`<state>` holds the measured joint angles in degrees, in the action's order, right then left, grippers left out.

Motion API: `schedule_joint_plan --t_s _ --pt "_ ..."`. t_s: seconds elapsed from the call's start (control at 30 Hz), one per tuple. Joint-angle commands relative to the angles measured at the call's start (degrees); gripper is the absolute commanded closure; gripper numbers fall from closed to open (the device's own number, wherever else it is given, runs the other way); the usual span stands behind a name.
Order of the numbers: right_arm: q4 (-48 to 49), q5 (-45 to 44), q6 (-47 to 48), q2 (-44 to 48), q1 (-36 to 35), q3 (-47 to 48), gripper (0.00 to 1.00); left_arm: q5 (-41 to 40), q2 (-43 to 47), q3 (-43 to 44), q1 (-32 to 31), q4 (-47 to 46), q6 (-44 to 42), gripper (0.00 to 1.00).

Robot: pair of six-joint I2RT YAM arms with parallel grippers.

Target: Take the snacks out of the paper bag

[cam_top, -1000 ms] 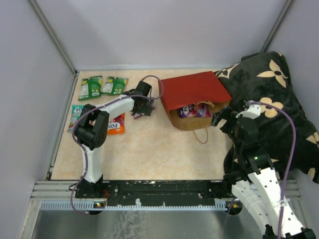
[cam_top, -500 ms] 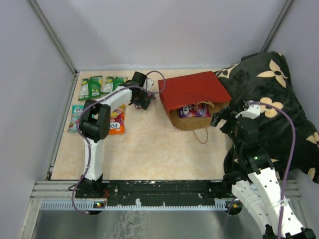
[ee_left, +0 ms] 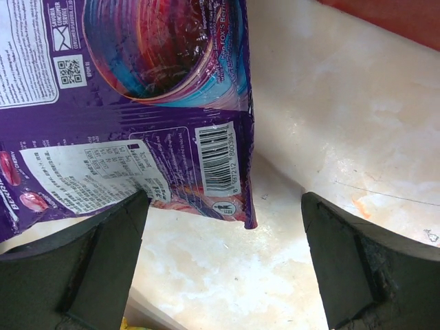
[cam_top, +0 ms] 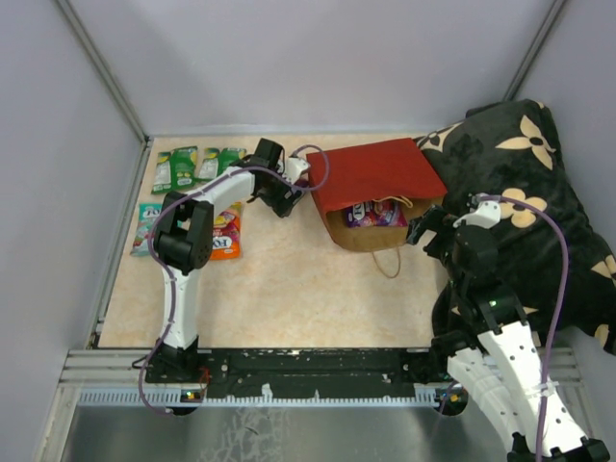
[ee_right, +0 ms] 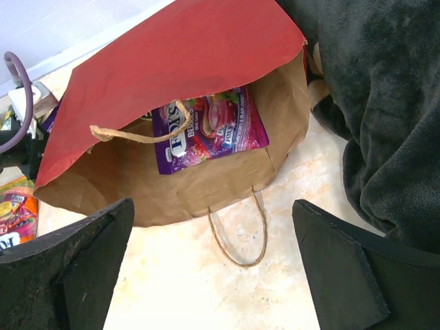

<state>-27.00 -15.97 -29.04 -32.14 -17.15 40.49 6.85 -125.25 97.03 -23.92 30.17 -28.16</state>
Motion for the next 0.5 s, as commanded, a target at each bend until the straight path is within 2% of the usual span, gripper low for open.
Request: schedule_joint_plan --t_s 0.0,0.3,0.33,0.47 --pt "2.67 1.05 0.47 -0.72 -0.20 1.87 0.01 2.22 0.95 -0.89 -0.07 -0.50 0.91 0.02" --pt "3.35 1.68 0.90 -1.26 -0.25 1.26 0.01 6.70 10.20 -1.27 -0.23 -6.59 15.33 0.03" --pt "3.36 1.74 0.98 -1.32 -0.26 1.26 0.01 7.30 10.65 -1.59 -0.44 -7.54 15.91 0.06" --pt "2.64 1.74 1.29 -1.29 -0.25 1.87 0.01 11.96 10.82 -4.16 -0.54 -11.26 16.69 0.28"
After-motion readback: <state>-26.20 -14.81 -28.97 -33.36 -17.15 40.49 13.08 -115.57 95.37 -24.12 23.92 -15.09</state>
